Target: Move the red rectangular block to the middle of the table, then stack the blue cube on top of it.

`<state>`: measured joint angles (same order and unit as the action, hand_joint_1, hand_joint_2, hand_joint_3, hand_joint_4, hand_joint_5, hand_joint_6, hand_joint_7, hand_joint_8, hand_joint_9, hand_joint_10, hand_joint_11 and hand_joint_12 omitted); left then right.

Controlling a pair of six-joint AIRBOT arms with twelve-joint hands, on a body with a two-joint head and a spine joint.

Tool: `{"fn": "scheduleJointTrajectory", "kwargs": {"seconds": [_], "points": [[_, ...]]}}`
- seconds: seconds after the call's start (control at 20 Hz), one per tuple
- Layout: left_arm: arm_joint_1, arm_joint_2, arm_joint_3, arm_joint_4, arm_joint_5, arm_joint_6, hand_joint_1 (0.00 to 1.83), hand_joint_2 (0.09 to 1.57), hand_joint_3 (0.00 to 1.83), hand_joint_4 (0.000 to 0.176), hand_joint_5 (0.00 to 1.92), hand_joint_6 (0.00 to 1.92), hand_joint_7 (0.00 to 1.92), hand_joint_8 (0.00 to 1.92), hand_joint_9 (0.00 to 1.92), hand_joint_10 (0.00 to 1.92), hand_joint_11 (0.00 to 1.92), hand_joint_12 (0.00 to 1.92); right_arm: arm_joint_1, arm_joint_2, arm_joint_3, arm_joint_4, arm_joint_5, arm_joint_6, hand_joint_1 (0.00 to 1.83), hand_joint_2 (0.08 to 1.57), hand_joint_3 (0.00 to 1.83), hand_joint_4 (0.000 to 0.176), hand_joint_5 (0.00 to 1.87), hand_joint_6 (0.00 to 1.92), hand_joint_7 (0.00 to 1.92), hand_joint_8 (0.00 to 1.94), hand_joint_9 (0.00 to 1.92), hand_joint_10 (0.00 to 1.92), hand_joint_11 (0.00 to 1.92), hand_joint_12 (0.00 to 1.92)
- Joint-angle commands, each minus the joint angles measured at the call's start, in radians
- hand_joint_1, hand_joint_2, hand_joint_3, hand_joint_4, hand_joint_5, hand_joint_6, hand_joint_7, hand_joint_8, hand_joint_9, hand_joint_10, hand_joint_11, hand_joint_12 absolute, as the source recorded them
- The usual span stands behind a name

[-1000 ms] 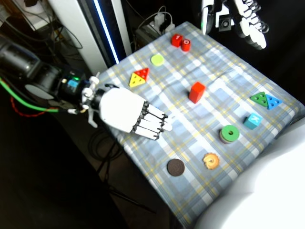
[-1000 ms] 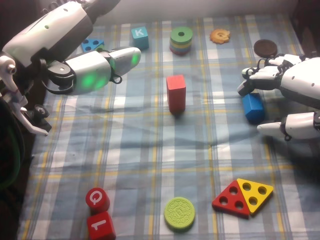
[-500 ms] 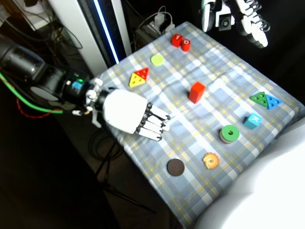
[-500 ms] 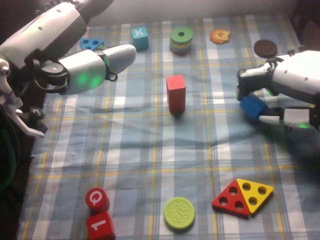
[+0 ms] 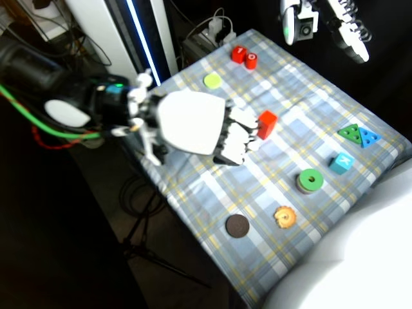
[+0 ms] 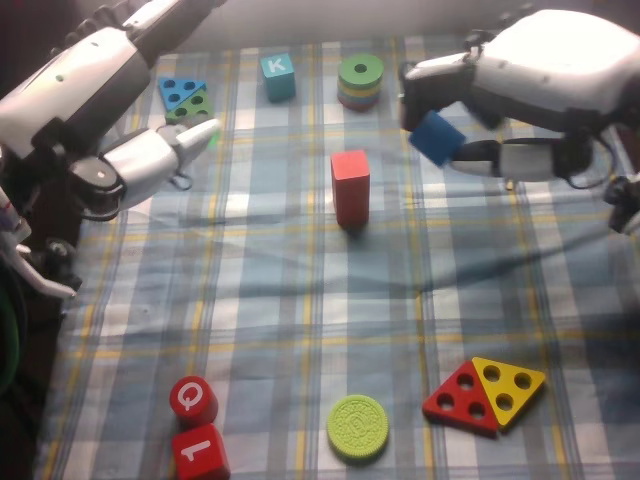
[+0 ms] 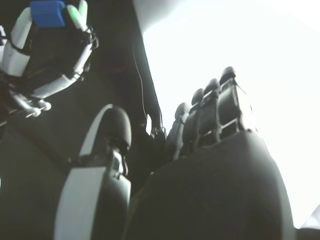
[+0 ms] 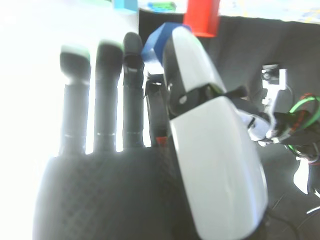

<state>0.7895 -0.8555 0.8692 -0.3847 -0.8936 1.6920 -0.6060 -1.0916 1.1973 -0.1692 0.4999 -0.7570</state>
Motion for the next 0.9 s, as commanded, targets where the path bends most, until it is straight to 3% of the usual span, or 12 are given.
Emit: {"fn": "scheduleJointTrajectory", "kwargs": {"seconds": [0.0,0.05,0.2,0.3,0.35,0.4,0.45,0.5,0.55,0.65,0.8,0.85], "points": [[0.004,0.004,-0.002,0.001,-0.152,-0.006,1.34,1.40,0.00,0.071,0.00,0.00,0.00,0.00,0.00,0.00,0.00,0.00,0.031,-0.012,0.012,-0.005,0.100,0.011,1.12,1.33,0.00,0.000,0.71,1.52,0.50,1.60,0.46,1.43,0.43,1.91],[0.015,0.004,-0.003,-0.010,-0.161,-0.006,1.42,1.40,0.00,0.056,0.01,0.00,0.00,0.00,0.00,0.00,0.00,0.00,0.045,-0.023,0.019,-0.021,0.096,0.019,1.09,1.33,0.00,0.000,0.67,1.45,0.56,1.67,0.42,1.63,0.35,1.92],[0.044,0.004,-0.005,-0.042,-0.186,-0.016,1.43,1.42,0.00,0.064,0.01,0.00,0.00,0.00,0.00,0.00,0.00,0.00,0.079,-0.058,0.039,-0.069,0.086,0.049,1.15,1.28,0.00,0.000,0.78,1.41,0.57,1.49,0.37,1.25,0.06,1.87],[0.056,0.005,-0.003,-0.048,-0.195,-0.032,1.41,1.41,0.00,0.064,0.01,0.00,0.00,0.00,0.00,0.00,0.00,0.00,0.098,-0.080,0.053,-0.096,0.077,0.067,1.14,1.31,0.00,0.000,0.77,1.39,0.50,1.62,0.35,1.31,0.14,1.82],[0.058,0.005,-0.003,-0.049,-0.197,-0.032,1.38,1.42,0.00,0.069,0.00,0.00,0.00,0.00,0.00,0.00,0.00,0.00,0.106,-0.090,0.058,-0.109,0.073,0.076,1.08,1.36,0.00,0.000,0.66,1.59,0.46,1.65,0.27,1.22,0.03,1.80],[0.058,0.005,-0.003,-0.050,-0.197,-0.032,1.36,1.42,0.00,0.061,0.01,0.00,0.00,0.00,0.00,0.00,0.00,0.00,0.114,-0.098,0.062,-0.120,0.067,0.078,1.01,1.37,0.00,0.000,0.56,1.62,0.37,1.02,0.28,1.07,0.05,1.66],[0.058,0.005,-0.002,-0.050,-0.197,-0.032,1.33,1.42,0.00,0.064,0.01,0.00,0.00,0.00,0.00,0.00,0.00,0.00,0.117,-0.104,0.064,-0.126,0.063,0.078,1.23,1.35,0.00,0.000,0.62,1.54,0.40,1.47,0.51,1.62,0.31,1.68],[0.058,0.005,-0.002,-0.051,-0.197,-0.032,1.33,1.42,0.00,0.064,0.01,0.00,0.00,0.00,0.00,0.00,0.00,0.00,0.119,-0.108,0.066,-0.130,0.061,0.078,1.23,1.35,0.00,0.000,0.62,1.54,0.40,1.47,0.51,1.62,0.31,1.68],[0.058,0.005,-0.001,-0.051,-0.198,-0.032,1.34,1.42,0.00,0.066,0.01,0.00,0.00,0.00,0.00,0.00,0.00,0.00,0.119,-0.115,0.067,-0.134,0.058,0.078,1.30,1.28,0.00,0.000,0.72,1.22,0.55,1.52,0.71,1.64,0.59,1.77],[0.058,0.005,-0.001,-0.052,-0.198,-0.032,1.32,1.42,0.00,0.064,0.00,0.00,0.00,0.00,0.00,0.00,0.00,0.00,0.119,-0.124,0.068,-0.144,0.049,0.078,1.32,1.27,0.00,0.000,0.74,1.08,0.56,1.60,0.71,1.72,0.63,1.86],[0.058,0.005,0.000,-0.053,-0.198,-0.036,1.25,1.45,0.01,0.080,0.00,0.00,0.00,0.00,0.00,0.00,0.00,0.00,0.119,-0.135,0.069,-0.158,0.032,0.078,1.16,1.26,0.00,0.000,0.81,1.31,0.63,1.47,0.53,1.08,0.28,1.68],[0.058,0.004,0.000,-0.053,-0.198,-0.039,1.25,1.45,0.01,0.079,0.00,0.00,0.00,0.00,0.00,0.00,0.00,0.00,0.119,-0.137,0.069,-0.159,0.028,0.078,1.12,1.21,0.00,0.000,0.81,1.24,0.55,0.93,0.43,1.03,0.17,1.74]]}}
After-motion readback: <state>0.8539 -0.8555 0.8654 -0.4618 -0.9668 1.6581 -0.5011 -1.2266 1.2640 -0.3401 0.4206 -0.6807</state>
